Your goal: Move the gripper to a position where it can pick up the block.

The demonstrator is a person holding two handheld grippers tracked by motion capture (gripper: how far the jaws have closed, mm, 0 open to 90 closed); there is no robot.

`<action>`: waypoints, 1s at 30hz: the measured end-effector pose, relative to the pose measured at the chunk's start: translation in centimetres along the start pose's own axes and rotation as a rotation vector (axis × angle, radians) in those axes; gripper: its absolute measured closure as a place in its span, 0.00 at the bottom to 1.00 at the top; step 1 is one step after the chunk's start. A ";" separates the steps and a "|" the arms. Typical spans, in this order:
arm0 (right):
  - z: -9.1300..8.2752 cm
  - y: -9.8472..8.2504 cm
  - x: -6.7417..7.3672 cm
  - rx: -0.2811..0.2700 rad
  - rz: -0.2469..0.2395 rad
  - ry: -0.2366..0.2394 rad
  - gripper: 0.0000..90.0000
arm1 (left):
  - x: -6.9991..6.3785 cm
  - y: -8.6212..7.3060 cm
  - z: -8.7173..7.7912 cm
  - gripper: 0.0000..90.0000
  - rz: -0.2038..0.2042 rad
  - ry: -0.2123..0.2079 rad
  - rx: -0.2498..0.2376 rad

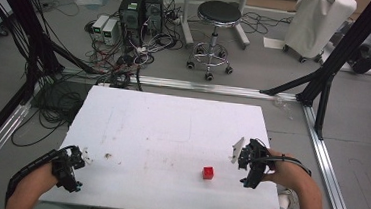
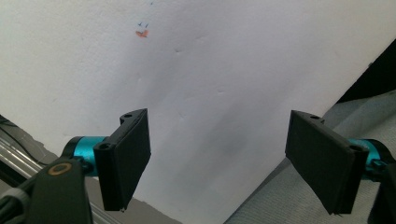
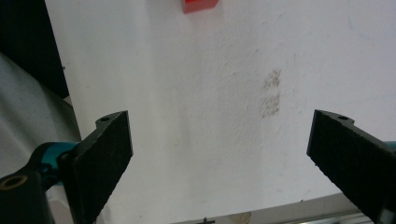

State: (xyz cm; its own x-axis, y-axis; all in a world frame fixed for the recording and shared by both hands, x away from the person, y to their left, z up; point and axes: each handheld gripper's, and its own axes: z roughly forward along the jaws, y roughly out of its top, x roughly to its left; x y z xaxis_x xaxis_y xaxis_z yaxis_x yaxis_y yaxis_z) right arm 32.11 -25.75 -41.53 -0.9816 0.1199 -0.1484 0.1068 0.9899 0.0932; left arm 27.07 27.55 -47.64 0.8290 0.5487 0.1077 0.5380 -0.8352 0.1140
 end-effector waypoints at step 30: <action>5.6 7.5 -1.4 -0.022 -0.156 0.106 0.07 | 0.1 -0.2 -0.3 0.25 0.002 0.006 -0.014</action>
State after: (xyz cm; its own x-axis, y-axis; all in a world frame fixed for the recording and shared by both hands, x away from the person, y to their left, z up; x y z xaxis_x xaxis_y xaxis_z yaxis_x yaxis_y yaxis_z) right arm 35.21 -18.07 -46.13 -0.9973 -0.0450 -0.0580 -0.0506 0.9938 0.0993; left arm 27.02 27.74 -47.33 0.8294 0.5469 0.1142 0.5337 -0.8360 0.1276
